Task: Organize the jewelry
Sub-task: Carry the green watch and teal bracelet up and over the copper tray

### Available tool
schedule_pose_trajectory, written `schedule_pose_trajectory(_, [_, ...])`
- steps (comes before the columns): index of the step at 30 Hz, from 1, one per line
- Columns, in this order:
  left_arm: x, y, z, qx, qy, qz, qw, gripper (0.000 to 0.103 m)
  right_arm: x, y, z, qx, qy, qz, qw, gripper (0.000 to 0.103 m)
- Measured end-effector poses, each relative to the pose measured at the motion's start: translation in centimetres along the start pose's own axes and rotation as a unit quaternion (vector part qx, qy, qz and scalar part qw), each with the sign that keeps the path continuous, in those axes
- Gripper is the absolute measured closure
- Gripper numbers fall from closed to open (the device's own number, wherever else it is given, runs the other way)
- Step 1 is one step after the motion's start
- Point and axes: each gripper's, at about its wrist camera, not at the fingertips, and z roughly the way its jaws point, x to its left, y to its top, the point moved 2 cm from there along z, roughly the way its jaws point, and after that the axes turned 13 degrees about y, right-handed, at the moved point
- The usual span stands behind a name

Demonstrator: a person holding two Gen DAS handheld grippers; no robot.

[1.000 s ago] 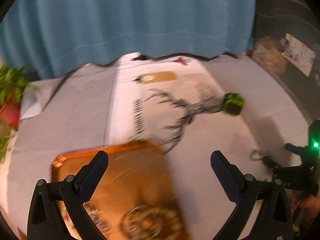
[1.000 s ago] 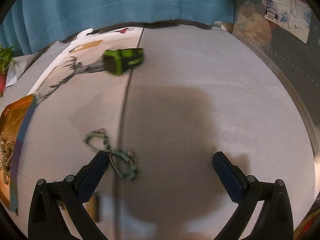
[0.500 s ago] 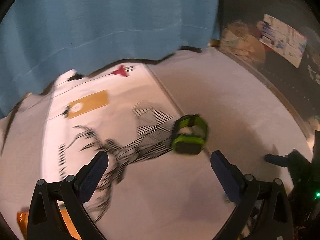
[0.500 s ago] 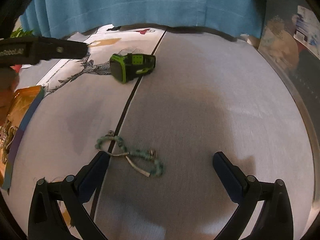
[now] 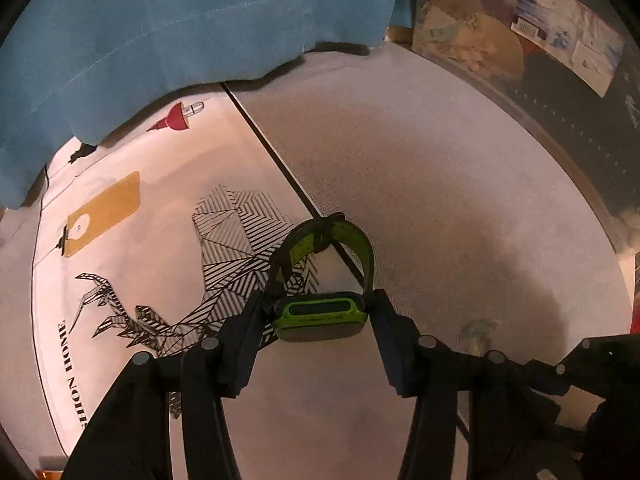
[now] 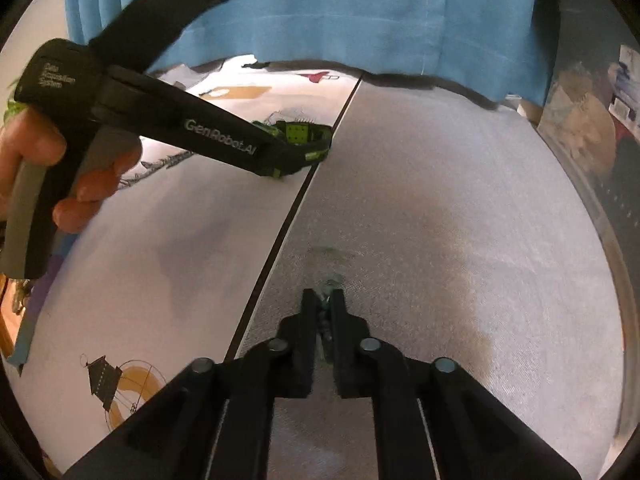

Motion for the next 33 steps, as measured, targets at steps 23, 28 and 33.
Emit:
schedule_pose_trajectory(23, [11.0, -17.7, -23.7, -0.058, 0.064, -0.118, 0.9893, 0.055, 9.3, -0.8, -12.3, -0.082, 0.006, 0.081, 0.993, 0.096])
schedule_pose_trajectory(28, [13.3, -23.2, -26.6, -0.058, 0.098, -0.139, 0.9837, 0.055, 14.5, -2.1, -13.9, -0.082, 0.018, 0.069, 0.994, 0.096])
schedule_pose_trajectory(33, [15.3, -27.6, -28.7, -0.063, 0.125, -0.157, 0.9776, 0.055, 19.9, -3.1, -14.1, -0.075, 0.035, 0.046, 0.996, 0.096])
